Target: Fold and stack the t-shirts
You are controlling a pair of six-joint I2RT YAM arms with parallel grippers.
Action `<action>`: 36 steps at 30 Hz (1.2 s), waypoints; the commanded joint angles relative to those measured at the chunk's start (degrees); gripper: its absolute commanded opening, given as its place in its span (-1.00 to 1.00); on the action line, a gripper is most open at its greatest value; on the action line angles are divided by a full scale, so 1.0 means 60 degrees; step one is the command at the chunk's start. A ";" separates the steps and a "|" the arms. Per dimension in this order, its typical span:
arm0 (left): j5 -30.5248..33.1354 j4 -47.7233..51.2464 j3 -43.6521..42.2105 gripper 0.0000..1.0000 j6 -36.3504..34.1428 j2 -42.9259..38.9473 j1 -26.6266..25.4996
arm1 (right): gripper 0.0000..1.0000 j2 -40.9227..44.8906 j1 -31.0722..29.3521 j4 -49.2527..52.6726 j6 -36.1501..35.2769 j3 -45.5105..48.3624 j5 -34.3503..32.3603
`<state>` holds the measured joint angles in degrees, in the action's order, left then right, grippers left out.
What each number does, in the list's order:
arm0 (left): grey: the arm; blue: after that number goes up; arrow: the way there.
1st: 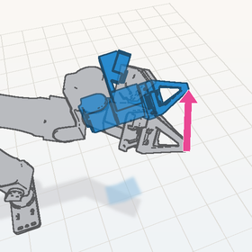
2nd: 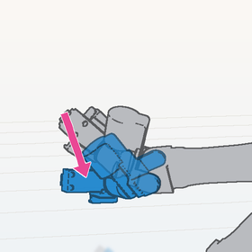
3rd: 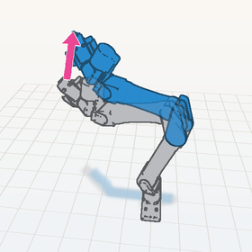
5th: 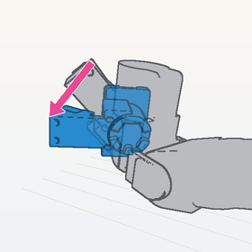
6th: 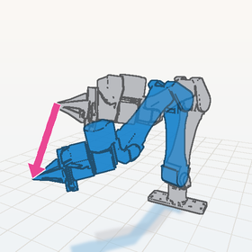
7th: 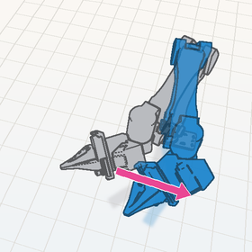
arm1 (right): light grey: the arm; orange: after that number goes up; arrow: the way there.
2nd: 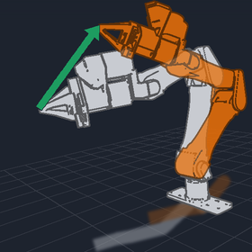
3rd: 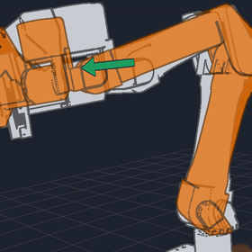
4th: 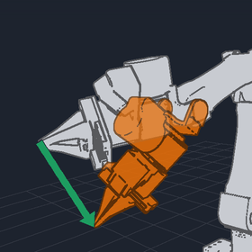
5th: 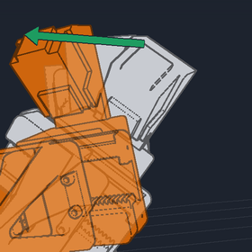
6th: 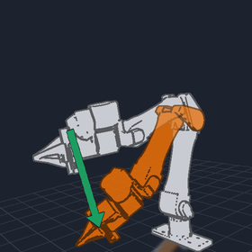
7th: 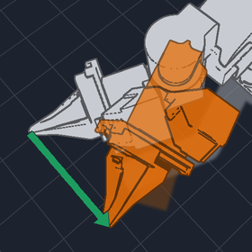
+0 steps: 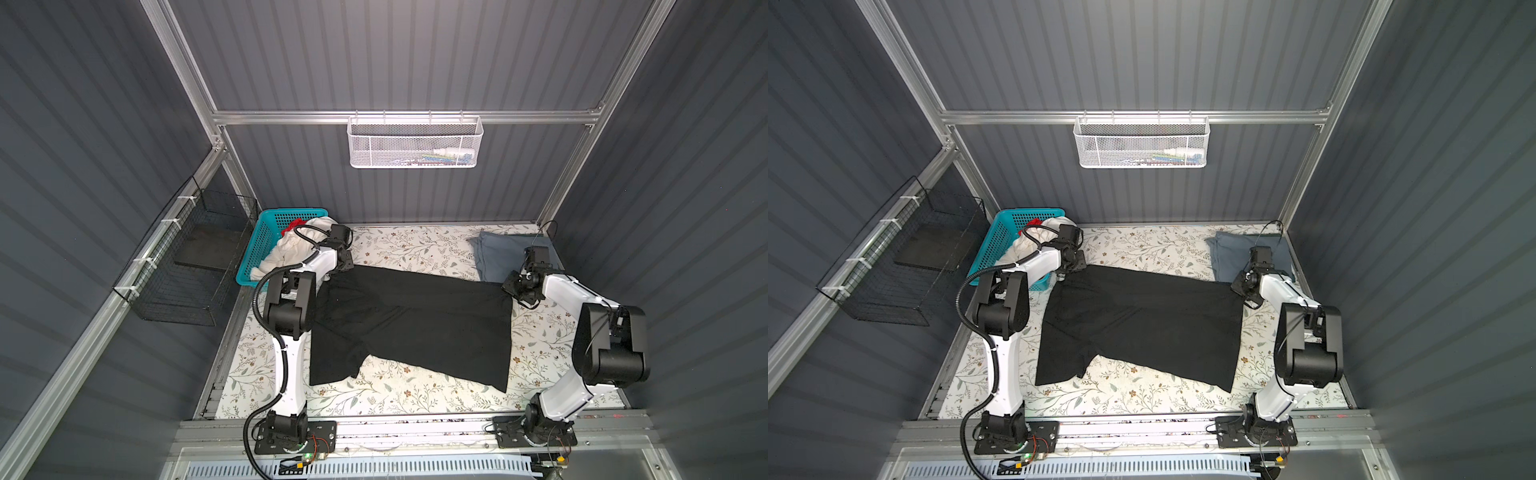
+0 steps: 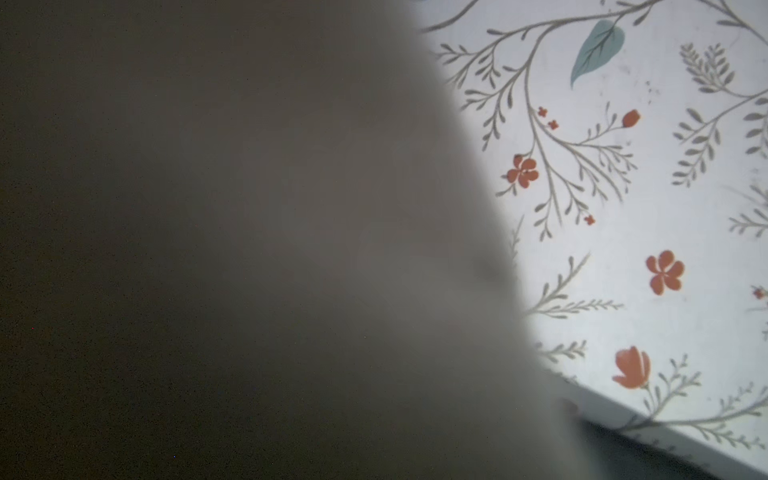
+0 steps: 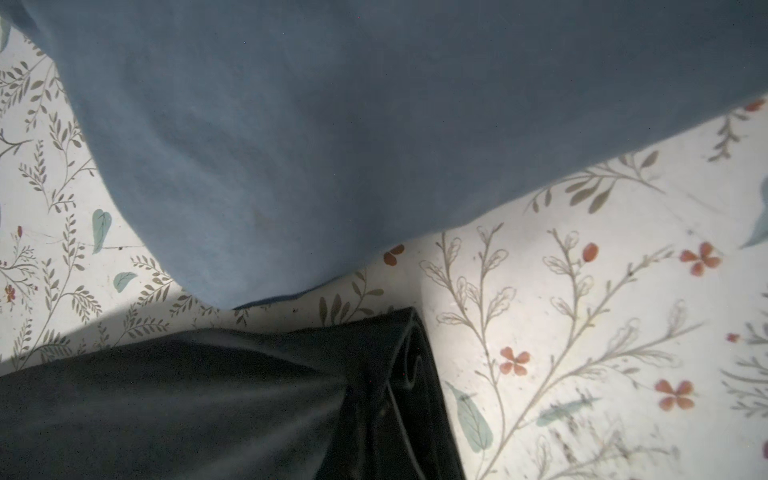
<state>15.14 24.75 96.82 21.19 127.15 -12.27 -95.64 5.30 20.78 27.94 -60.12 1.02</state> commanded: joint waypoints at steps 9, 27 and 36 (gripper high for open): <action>-0.0125 0.0166 0.0194 -0.22 0.0345 0.0179 0.0169 | -1.00 0.0213 0.0315 0.0173 -0.0056 -0.0088 -0.0314; -0.0491 0.0127 0.0567 -0.02 0.0293 0.0335 0.0156 | -1.00 0.0220 0.0490 0.0417 -0.0044 -0.0289 -0.0288; -0.1646 -0.0584 0.0201 0.67 0.0112 -0.0491 -0.0034 | 0.20 0.0195 0.0484 0.0838 -0.0085 -0.0674 -0.0306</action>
<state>8.73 22.94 98.61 22.44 127.83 -12.05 -95.59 7.81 23.83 27.86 -62.74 -0.21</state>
